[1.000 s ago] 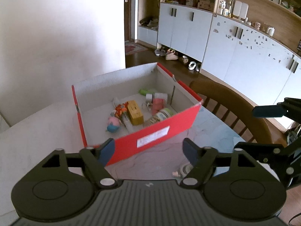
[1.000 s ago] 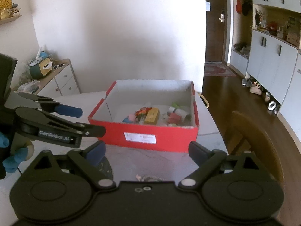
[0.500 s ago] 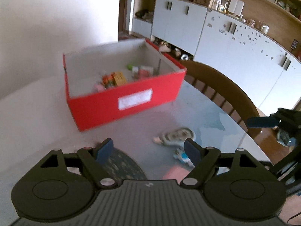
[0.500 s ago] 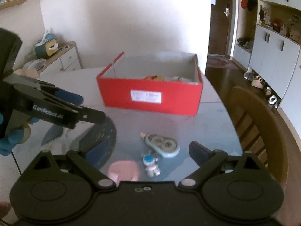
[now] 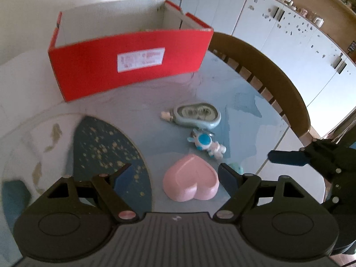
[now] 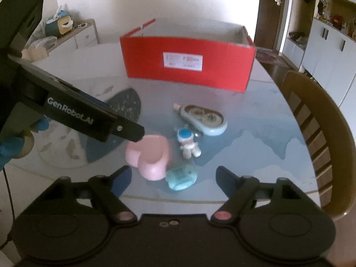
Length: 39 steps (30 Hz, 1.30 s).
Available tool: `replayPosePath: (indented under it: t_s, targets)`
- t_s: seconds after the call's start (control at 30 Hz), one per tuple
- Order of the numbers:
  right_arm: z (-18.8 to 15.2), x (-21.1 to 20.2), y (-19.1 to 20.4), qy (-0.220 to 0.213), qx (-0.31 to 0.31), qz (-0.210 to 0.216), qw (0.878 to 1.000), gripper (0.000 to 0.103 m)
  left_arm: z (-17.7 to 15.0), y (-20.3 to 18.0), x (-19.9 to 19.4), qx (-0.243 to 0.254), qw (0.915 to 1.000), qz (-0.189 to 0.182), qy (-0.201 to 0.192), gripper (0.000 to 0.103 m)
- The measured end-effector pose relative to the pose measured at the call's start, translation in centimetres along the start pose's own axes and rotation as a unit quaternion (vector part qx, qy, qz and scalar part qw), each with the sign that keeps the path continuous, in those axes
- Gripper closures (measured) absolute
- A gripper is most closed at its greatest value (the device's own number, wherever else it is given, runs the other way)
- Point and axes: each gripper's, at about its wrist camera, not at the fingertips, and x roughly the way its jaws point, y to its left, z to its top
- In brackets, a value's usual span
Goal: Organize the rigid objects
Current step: 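Grasp the pink heart container with left tool while right tool grasps light blue case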
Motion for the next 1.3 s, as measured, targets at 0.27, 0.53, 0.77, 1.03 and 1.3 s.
replayPosePath:
  t_s: [0.27,0.53,0.77,1.03,1.3]
  targets:
    - [-0.8,1.7,-0.2,0.012,-0.021,0.004,1.000,0.033,-0.8,-0.8,2.0,-0.006,0.9999,0.000,0.012,0.020]
    - [-1.1,2.6,-1.1,0.021,-0.035,0.012,0.999,0.043,-1.1,-1.7,3.5,0.001,0.9997,-0.007,0.025,0.020]
    - [-1.1,3.2,-1.5,0.024,-0.047,0.025,0.998,0.049,-1.2,-1.9,4.5,0.001,0.9994,-0.001,0.033,0.020]
    - [-1.0,3.7,-1.3,0.022,-0.067,0.033,0.997,0.053,-1.7,-2.6,4.5,0.016,0.9997,0.012,0.015,0.021]
    - [-0.9,3.7,-1.6,0.019,-0.071,0.044,0.996,0.064,-2.1,-2.5,4.3,0.027,0.9996,0.013,0.000,0.031]
